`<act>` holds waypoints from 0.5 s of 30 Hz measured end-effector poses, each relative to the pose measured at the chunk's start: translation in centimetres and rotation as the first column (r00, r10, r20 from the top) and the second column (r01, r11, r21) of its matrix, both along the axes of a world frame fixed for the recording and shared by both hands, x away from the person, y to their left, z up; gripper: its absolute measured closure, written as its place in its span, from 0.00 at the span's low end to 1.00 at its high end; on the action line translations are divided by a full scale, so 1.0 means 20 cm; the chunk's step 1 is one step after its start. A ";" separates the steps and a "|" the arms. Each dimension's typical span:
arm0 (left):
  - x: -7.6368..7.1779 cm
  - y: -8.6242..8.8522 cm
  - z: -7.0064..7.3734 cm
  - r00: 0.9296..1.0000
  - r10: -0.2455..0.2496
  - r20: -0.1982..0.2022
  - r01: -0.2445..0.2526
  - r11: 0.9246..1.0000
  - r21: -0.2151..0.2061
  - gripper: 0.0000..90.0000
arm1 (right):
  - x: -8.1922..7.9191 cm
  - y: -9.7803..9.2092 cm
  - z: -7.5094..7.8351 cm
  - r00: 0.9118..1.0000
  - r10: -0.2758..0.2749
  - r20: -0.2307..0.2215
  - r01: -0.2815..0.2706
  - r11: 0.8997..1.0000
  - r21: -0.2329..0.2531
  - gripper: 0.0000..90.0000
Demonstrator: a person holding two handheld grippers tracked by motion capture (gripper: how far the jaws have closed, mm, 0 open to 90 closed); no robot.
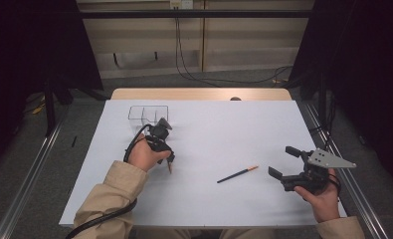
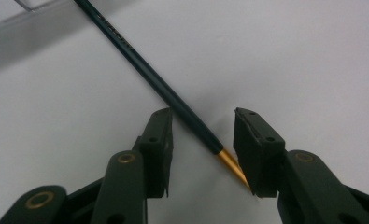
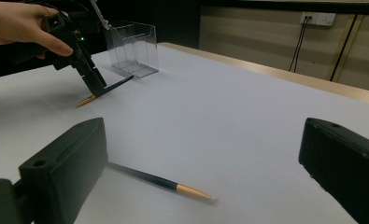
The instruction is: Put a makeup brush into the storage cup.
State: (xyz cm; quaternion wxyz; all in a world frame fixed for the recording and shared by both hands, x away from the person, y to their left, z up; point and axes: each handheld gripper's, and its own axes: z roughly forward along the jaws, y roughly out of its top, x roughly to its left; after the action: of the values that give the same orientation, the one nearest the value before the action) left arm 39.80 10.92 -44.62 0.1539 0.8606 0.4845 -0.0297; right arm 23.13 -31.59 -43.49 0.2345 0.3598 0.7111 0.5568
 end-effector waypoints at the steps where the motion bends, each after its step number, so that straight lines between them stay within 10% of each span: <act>1: 0.00 0.00 0.00 1.000 0.001 -0.002 -0.001 1.000 0.003 0.67 | 0.00 0.00 0.00 1.000 -0.001 -0.001 0.001 1.000 -0.001 0.01; 15: -0.01 -0.03 0.00 0.993 -0.110 0.048 0.105 0.990 0.097 0.93 | 0.00 0.00 0.00 1.000 -0.003 0.001 0.003 1.000 -0.008 0.01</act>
State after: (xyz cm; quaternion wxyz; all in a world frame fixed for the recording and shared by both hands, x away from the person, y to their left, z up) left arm 39.50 10.41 -44.65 0.1244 0.8923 0.4339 0.0080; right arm 23.18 -31.67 -43.47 0.2370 0.3596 0.7127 0.5536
